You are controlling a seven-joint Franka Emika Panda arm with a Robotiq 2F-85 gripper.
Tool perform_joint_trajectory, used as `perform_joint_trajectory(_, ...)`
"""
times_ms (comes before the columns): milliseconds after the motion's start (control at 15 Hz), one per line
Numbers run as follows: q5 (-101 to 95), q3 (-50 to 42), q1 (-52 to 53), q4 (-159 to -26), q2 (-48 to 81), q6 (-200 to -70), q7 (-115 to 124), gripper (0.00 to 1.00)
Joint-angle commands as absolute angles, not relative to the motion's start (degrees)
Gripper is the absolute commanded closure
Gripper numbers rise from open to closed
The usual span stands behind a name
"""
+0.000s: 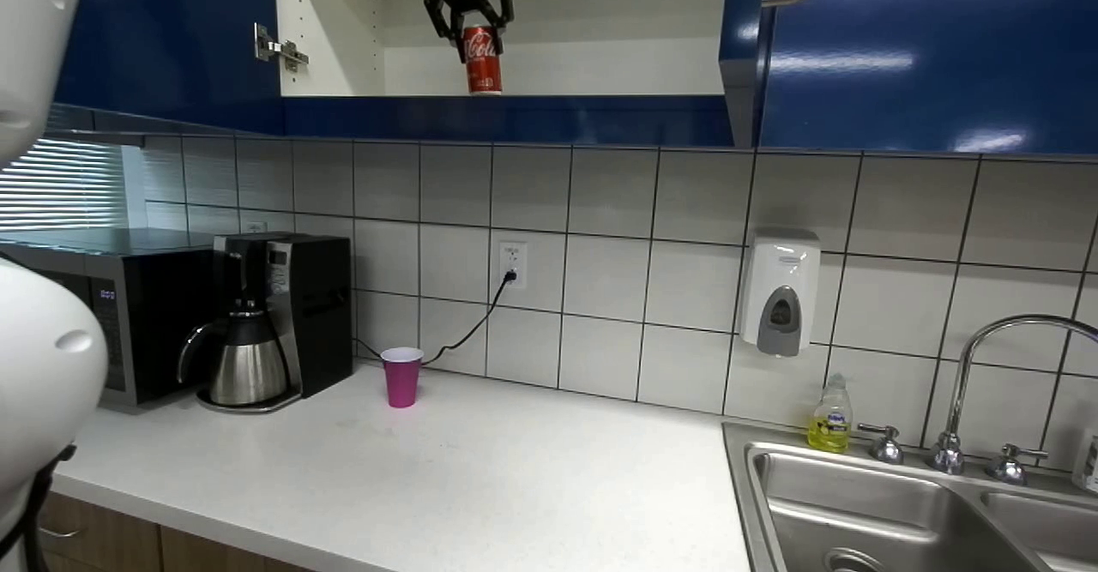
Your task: Put the cola can inside the open cabinet
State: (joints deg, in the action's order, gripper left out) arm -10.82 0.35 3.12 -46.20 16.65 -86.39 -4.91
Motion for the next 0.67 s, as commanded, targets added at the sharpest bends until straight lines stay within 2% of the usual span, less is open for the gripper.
perform_joint_trajectory(0,-9.16,0.14,2.58,-39.92,20.02,-83.81,-3.65,0.61)
perform_joint_trajectory(467,-8.93,-0.22,2.3,-36.15,22.8,-82.68,-2.95,0.61)
perform_joint_trajectory(533,-8.91,-0.26,2.25,-35.8,23.1,-82.57,-2.84,0.11)
perform_joint_trajectory(600,-8.95,-0.29,2.25,-35.45,23.37,-82.52,-2.66,0.1)
